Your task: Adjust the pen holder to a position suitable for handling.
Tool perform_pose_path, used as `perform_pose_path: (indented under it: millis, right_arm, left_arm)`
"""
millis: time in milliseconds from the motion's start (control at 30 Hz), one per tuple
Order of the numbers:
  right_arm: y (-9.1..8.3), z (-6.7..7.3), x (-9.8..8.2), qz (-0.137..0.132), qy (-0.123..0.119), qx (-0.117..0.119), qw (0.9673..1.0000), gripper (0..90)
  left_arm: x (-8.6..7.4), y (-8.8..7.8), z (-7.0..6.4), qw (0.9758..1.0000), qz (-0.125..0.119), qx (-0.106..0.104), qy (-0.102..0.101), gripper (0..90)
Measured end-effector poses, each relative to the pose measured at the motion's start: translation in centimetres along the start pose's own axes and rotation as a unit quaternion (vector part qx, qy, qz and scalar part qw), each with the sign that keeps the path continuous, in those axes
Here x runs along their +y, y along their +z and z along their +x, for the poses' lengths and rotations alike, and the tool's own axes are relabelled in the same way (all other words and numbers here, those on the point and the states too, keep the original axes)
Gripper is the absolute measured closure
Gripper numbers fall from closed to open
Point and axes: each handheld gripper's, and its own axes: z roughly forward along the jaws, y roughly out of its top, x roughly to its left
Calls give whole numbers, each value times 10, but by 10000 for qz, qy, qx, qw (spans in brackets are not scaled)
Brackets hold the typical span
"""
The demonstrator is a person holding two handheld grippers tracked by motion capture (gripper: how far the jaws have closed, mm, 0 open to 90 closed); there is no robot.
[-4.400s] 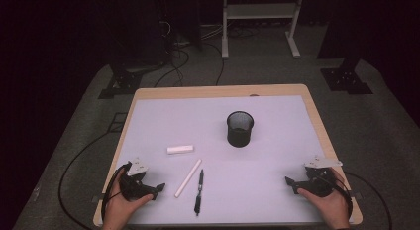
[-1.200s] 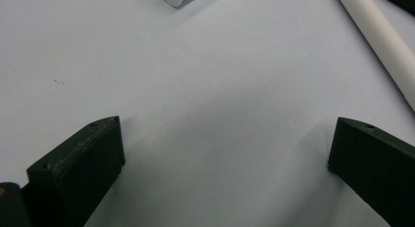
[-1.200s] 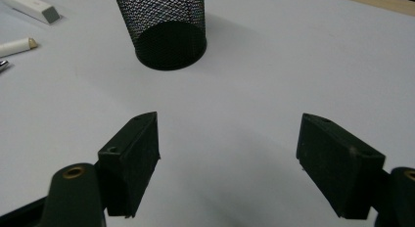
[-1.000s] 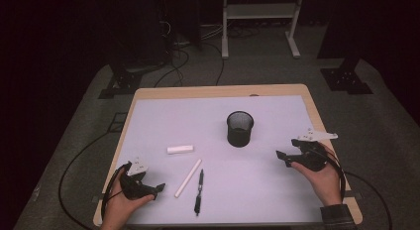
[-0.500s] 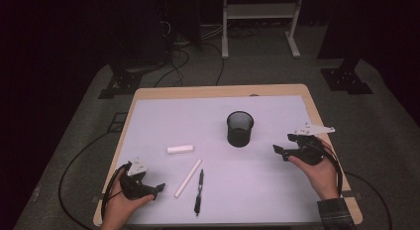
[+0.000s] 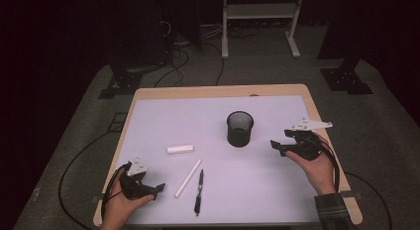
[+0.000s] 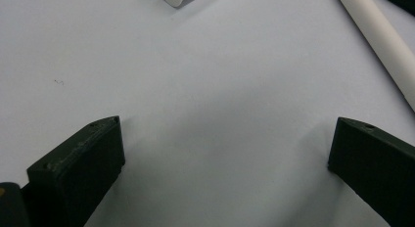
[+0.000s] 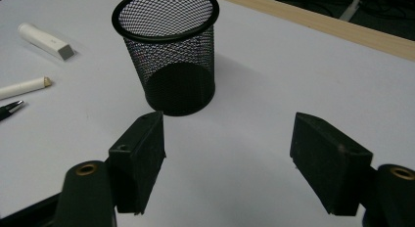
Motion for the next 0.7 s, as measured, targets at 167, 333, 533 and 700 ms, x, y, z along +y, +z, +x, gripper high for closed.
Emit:
perform_pose_path:
  millis: [167,333,533,700]
  right_arm:
    - [4,2,5,-18,-34,45,10000,283]
    - [5,2,11,-82,-47,69,9999,293]
    - [9,2,18,-90,-38,96,9999,299]
    - [15,2,23,-75,-66,112,9999,305]
  left_arm:
    - [0,0,0,10000,0,1,1,0]
    - [0,0,0,10000,0,-1,-2,0]
    - [0,0,0,10000,-1,1,0,0]
    - [0,0,0,10000,-11,-1,-12,0]
